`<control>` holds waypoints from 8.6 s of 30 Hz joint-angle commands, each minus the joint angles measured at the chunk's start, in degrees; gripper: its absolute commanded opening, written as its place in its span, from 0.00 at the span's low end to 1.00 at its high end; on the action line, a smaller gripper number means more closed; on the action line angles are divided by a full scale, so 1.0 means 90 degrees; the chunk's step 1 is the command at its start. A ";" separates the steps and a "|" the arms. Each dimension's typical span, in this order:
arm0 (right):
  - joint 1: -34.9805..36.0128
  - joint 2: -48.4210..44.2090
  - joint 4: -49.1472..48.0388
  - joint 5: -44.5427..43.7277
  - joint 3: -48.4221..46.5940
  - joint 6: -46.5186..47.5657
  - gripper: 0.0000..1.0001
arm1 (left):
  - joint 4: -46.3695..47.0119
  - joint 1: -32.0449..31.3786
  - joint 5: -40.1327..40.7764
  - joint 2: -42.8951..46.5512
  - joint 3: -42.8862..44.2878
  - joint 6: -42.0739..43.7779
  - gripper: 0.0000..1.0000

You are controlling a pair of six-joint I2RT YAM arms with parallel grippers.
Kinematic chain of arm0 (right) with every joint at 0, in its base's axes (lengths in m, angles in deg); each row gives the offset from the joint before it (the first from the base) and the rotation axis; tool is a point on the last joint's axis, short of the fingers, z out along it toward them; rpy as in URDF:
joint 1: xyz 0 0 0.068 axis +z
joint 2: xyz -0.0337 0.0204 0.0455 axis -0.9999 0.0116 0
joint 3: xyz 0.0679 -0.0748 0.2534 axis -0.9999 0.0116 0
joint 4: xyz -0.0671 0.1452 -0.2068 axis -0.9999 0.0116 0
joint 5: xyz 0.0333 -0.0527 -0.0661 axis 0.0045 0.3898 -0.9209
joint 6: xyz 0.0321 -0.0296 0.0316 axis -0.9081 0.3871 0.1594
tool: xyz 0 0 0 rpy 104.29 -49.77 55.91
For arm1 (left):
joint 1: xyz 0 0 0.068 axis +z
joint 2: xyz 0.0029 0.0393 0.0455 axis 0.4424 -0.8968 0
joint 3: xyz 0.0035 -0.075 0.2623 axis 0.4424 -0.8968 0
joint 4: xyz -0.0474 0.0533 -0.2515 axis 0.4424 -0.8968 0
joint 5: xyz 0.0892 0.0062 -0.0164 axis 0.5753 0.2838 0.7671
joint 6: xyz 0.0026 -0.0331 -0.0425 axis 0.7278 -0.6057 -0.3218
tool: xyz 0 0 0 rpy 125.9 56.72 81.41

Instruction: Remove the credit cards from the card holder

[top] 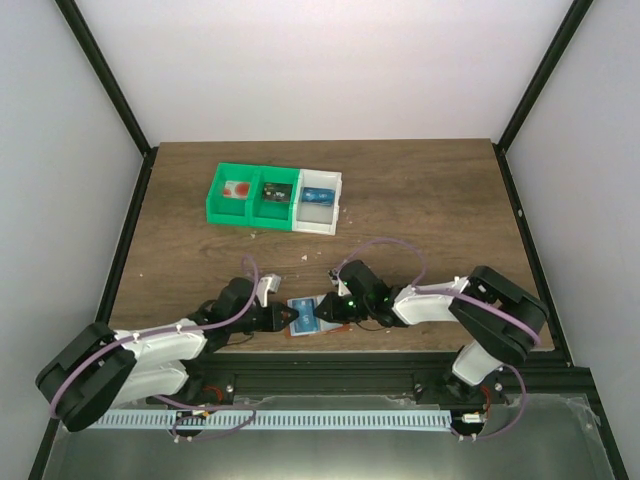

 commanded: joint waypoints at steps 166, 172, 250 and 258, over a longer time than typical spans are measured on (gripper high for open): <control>-0.0626 0.0187 -0.2517 0.1342 0.1158 -0.0517 0.13 | 0.0546 0.0042 -0.0159 -0.1435 -0.0025 -0.0084 0.06; -0.0626 0.0327 -0.2586 0.1400 0.1144 -0.0499 0.03 | 0.0481 0.0045 -0.0091 -0.1446 -0.0003 -0.0045 0.05; -0.1079 -0.3612 0.0251 0.3239 0.1380 0.1711 0.00 | -0.2861 0.0380 -0.2653 0.1707 0.1983 0.0883 0.55; -0.1084 -0.3638 -0.0346 0.4108 0.1555 0.1442 0.00 | -0.3358 0.0539 -0.2741 0.1585 0.2096 0.1210 0.54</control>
